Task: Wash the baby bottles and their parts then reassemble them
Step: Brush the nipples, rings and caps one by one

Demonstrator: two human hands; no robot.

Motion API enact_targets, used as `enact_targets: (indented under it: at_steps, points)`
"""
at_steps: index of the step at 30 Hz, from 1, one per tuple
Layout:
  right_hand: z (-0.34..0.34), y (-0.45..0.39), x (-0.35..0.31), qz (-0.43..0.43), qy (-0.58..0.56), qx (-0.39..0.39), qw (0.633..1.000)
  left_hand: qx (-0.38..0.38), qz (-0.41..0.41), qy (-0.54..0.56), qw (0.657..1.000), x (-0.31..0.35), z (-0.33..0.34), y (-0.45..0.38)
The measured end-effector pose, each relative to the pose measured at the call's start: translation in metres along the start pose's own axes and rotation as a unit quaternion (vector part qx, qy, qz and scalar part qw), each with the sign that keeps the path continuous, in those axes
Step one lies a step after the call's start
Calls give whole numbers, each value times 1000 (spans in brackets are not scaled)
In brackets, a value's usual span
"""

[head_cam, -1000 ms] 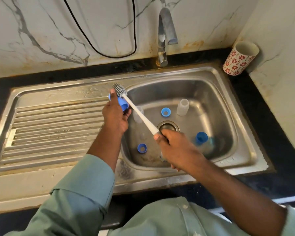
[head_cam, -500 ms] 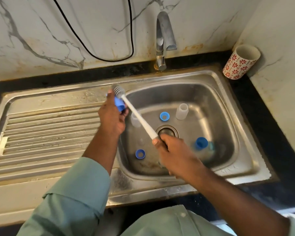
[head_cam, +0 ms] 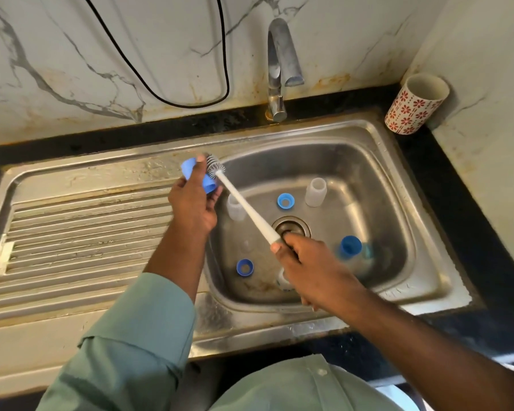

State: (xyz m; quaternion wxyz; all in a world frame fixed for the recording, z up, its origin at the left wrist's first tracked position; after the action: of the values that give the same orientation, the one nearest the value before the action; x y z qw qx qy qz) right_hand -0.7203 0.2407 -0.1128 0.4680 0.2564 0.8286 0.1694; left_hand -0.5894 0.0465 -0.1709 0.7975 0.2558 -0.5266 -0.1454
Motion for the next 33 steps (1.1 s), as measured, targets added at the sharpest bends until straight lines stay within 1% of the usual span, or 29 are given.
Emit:
enact_targets:
  at_steps: [2, 4, 6, 8, 11, 14, 16, 18, 20, 22, 25, 27, 29, 33]
  points:
    - [-7, -3, 0, -1, -21, 21, 1000, -19, -20, -55, 998, -15, 3, 5]
    - [-5, -1, 3, 1, -18, 17, 1000, -17, -28, -45, 998, -13, 3, 4]
    - [1, 6, 7, 7, -10, 4, 1000, -9, -9, -27, 1000, -4, -1, -1]
    - [3, 7, 6, 6, -16, 8, 1000, -31, 7, -47, 998, -5, -1, 1]
    - [-3, 2, 1, -5, -30, 28, 999, -56, -10, -48, 997, -13, 2, 8]
    - [5, 11, 10, -5, -12, 10, 1000, -35, -15, -15, 999, -4, -6, 7]
    - [10, 17, 17, 9, -25, -2, 1000, -33, -6, -51, 998, -4, -9, 11]
    - [7, 17, 19, 11, -34, 8, 999, -30, -8, -68, 997, -12, -9, 16]
    - [1, 18, 21, 8, -31, 13, 999, -15, -26, -32, 999, -15, -13, 15]
    - [0, 24, 26, 9, -21, 2, 1000, -1, -22, -20, 1000, -12, -21, 9]
    - [1, 26, 28, 16, -25, 4, 1000, -13, 6, -58, 998, -13, -24, 11]
    - [0, 22, 26, 10, -15, 16, 1000, -11, 11, -22, 1000, -16, -22, 13]
    - [5, 21, 21, -7, -10, 6, 1000, 11, 5, 9, 1000, -12, -26, 11]
    - [6, 16, 15, -20, 15, 5, 1000, -13, 0, -31, 999, -10, -23, 14]
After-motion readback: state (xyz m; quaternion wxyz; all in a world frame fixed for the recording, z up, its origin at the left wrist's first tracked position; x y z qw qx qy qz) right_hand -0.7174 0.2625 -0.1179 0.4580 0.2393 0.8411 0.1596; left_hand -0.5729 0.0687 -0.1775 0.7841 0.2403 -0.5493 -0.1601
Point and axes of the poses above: each hand's wrist, its own y-axis away from the middle knuckle, its own z-axis out of the palm, x = y × z, the point moved 10 cm from there along -y, towards the middle knuckle, and after that the axes turned 1 degree about z, right-handed, at the moved point
